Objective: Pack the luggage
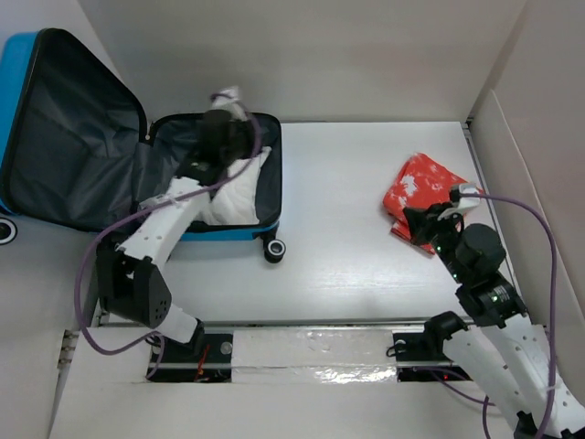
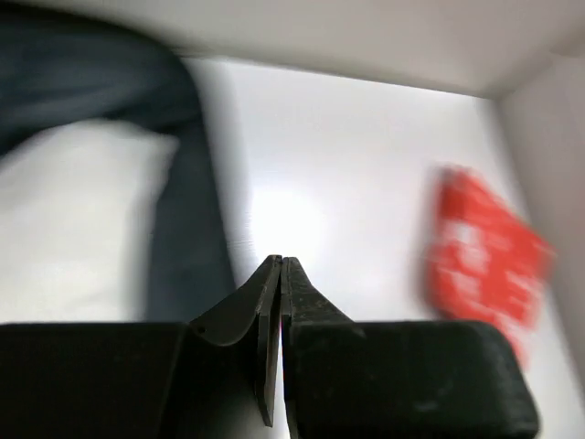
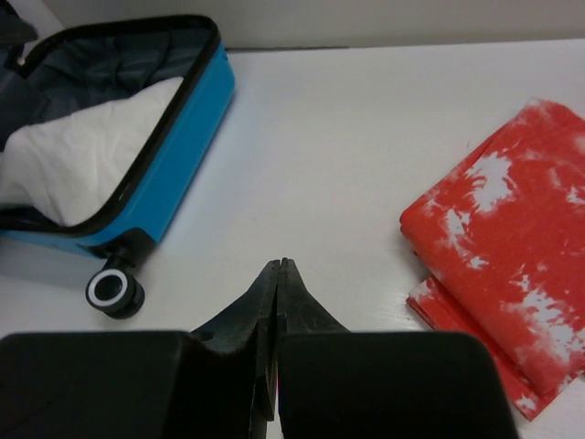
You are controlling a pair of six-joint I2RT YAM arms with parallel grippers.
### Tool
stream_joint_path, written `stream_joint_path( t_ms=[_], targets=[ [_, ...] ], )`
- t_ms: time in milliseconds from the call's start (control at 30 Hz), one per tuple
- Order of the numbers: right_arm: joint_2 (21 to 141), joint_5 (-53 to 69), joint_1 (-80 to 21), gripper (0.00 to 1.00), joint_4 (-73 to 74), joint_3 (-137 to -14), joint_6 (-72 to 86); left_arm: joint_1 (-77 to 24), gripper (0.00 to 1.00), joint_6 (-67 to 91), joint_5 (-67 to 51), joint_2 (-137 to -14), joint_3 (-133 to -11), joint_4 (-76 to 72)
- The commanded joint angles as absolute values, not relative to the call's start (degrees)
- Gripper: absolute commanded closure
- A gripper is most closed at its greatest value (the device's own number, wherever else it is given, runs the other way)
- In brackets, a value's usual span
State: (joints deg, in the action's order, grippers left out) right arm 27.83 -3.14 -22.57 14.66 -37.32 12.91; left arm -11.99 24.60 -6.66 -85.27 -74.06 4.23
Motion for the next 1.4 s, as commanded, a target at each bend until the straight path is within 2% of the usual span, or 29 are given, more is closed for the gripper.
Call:
stream_joint_path(
  t_ms=[0,133,200,233,300,333,433,567,667,767,800,833,900,933,1000,1067,1100,1133,1167,1367],
  targets=[
    [27.86,-10.08,-22.85,1.0,14.48,-45.25,11.87,-30.52,1.0,24.68,-1.58,-87.86,-79.54,0.55],
    [27.95,-14.14,-22.85,1.0,17.83,-53.68,10.28,-44.6,1.0,26.63,2.61,-98.24,-80.59,-7.2],
    [28.04,-15.11,-22.85,0.99,19.24,-55.19,10.02,-48.5,1.0,26.02,4.12,-107.69,-87.42,-6.51],
    [27.95,-15.2,-22.85,0.94,19.51,-55.72,10.02,-51.04,0.8,25.58,4.3,-110.8,-90.15,-6.42],
    [27.78,-14.68,-22.85,0.89,20.3,-56.34,10.19,-52.38,0.55,25.84,2.12,-120.26,-98.85,-6.15],
    [27.69,-14.5,-22.85,0.85,20.48,-56.42,10.2,-52.38,0.37,26.45,0.54,-123.11,-101.57,-5.98],
    [27.6,-14.24,-22.85,0.68,21.97,-55.81,10.02,-52.91,0.19,26.81,0.26,-133.75,-113.96,-3.43],
    [26.72,-14.41,-22.85,0.55,22.94,-53.27,10.54,-51.86,0.15,27.68,-2.73,-143.77,-129.52,-0.09],
    [26.37,-14.85,-22.85,0.52,22.06,-49.84,11.07,-50.54,0.14,28.47,-4.2,-147.3,-131.39,-0.87],
    [26.98,-17.39,-22.85,0.52,21.19,-46.68,12.21,-50.01,0.21,30.05,-8.68,-150.99,-133.67,-1.4],
    [27.16,-19.4,-22.85,0.53,20.14,-45.8,13.09,-50.01,0.27,31.1,-9.66,-152.74,-134.2,-1.67],
    [27.33,-20.12,-22.85,0.54,19.78,-45.1,13.44,-50.01,0.44,31.81,-12.02,-153.36,-134.3,-2.1],
    [27.77,-21.96,-22.85,0.59,18.82,-43.51,14.58,-50.01,0.62,33.04,-14.84,-154.51,-133.33,-4.12],
    [27.95,-22.41,-22.85,0.6,18.46,-43.07,14.68,-50.01,0.75,33.83,-15.81,-154.6,-132.9,-4.57],
    [28.3,-23.55,-22.85,0.61,18.46,-42.98,15.11,-50.01,0.8,33.84,-18.1,-153.47,-129.39,-6.92],
    [28.39,-24.26,-22.85,0.61,18.02,-42.89,15.2,-50.01,0.71,34.01,-19.07,-152.14,-126.32,-8.17],
    [28.65,-24.69,-22.85,0.61,17.93,-43.06,15.21,-50.01,0.51,33.93,-19.51,-151.7,-126.04,-8.35],
    [28.83,-24.78,-22.85,0.6,17.93,-43.07,15.12,-50.01,0.41,33.93,-20.12,-151.87,-126.12,-8.09],
    [28.92,-24.87,-22.85,0.57,18.02,-43.15,15.2,-50.01,0.35,33.75,-21.17,-152.22,-127.43,-7.65],
    [28.04,-26.36,-22.85,0.47,19.69,-42.81,16.17,-50.01,0.3,32.61,-18.39,-153.02,-129.64,-3.26]
  ],
)
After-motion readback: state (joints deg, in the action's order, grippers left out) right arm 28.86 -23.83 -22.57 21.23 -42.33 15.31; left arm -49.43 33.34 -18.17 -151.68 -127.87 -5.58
